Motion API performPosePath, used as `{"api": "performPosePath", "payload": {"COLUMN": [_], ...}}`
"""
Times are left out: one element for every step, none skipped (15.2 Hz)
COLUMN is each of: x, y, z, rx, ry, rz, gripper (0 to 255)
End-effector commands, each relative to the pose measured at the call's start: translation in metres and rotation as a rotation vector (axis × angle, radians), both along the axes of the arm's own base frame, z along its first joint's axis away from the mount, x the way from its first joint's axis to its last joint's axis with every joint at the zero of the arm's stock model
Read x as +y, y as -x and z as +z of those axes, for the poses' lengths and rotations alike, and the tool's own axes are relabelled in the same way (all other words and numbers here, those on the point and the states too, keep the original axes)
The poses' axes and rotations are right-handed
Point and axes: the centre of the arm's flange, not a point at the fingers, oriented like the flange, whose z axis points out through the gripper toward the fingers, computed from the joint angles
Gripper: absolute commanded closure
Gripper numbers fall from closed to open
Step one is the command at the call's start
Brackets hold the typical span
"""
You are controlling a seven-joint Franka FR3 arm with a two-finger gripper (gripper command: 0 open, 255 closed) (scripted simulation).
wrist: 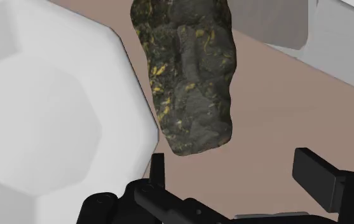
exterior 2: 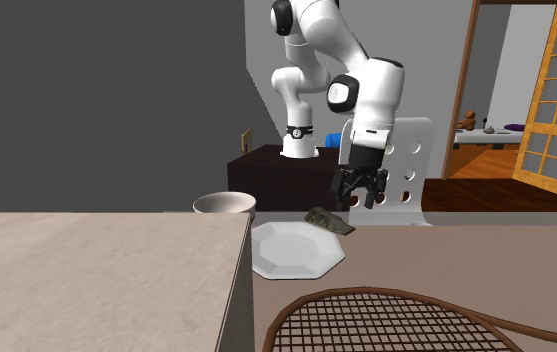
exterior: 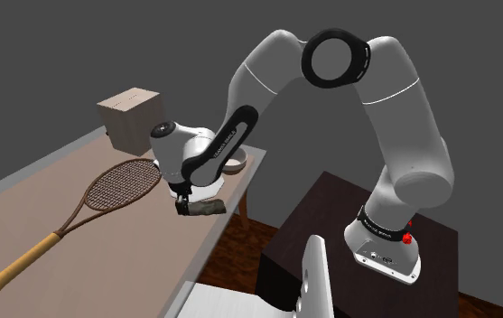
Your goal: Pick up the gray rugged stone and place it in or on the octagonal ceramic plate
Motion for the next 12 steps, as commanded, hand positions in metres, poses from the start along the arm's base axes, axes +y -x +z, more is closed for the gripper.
{"api": "performPosePath", "payload": {"x": [-0.006,-0.007,-0.008,-0.009,-0.009,-0.01,-0.011,-0.012,-0.012,-0.012,-0.012,-0.012], "y": [0.0,0.0,-0.001,-0.001,-0.001,-0.001,-0.001,-0.002,-0.002,-0.002,-0.002,-0.002], "z": [-0.013,-0.018,-0.023,-0.028,-0.033,-0.039,-0.044,-0.052,-0.052,-0.052,-0.052,-0.052], "rx": [0.026,0.026,0.026,0.026,0.026,0.026,0.026,0.026,0.026,0.026,0.026,0.026], "ry": [0.038,0.038,0.038,0.038,0.038,0.038,0.038,0.038,0.038,0.038,0.038,0.038], "rz": [0.32,0.32,0.32,0.32,0.32,0.32,0.32,0.32,0.32,0.32,0.32,0.32], "gripper": [0,0,0,0,0,0,0,0,0,0,0,0]}}
